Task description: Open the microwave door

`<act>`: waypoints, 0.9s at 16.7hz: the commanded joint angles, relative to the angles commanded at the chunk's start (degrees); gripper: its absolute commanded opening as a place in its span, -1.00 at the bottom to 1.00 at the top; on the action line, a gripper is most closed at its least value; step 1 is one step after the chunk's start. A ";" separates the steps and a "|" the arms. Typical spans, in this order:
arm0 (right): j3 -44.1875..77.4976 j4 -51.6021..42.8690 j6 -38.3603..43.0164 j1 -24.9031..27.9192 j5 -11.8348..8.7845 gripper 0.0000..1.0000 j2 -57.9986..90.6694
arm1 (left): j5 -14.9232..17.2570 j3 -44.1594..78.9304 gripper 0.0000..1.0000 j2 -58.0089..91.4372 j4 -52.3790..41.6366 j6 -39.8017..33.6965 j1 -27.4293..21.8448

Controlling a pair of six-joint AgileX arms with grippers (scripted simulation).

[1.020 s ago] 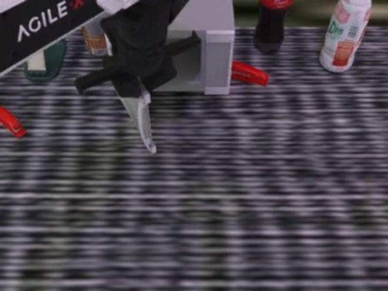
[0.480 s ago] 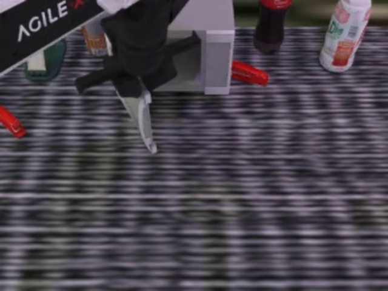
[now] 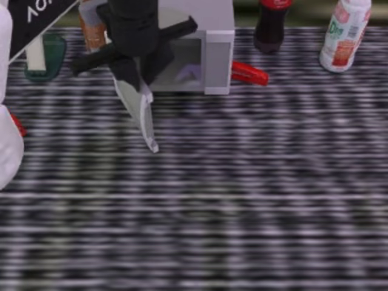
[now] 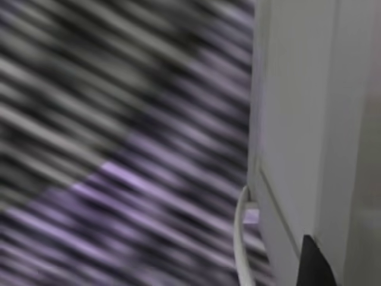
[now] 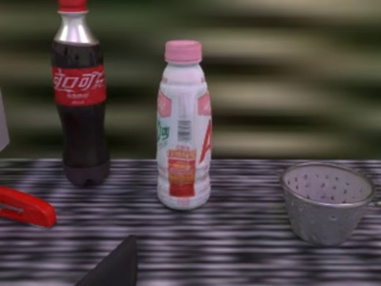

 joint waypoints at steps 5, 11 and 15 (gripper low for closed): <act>0.00 0.00 0.00 0.00 0.00 1.00 0.00 | 5.42 7.86 -1.00 3.80 -7.53 2.06 1.63; 0.00 0.00 0.00 0.00 0.00 1.00 0.00 | 5.42 6.15 -1.00 3.54 -6.07 1.95 1.51; 0.00 0.00 0.00 0.00 0.00 1.00 0.00 | 5.41 1.12 -1.00 2.13 -2.45 2.05 1.64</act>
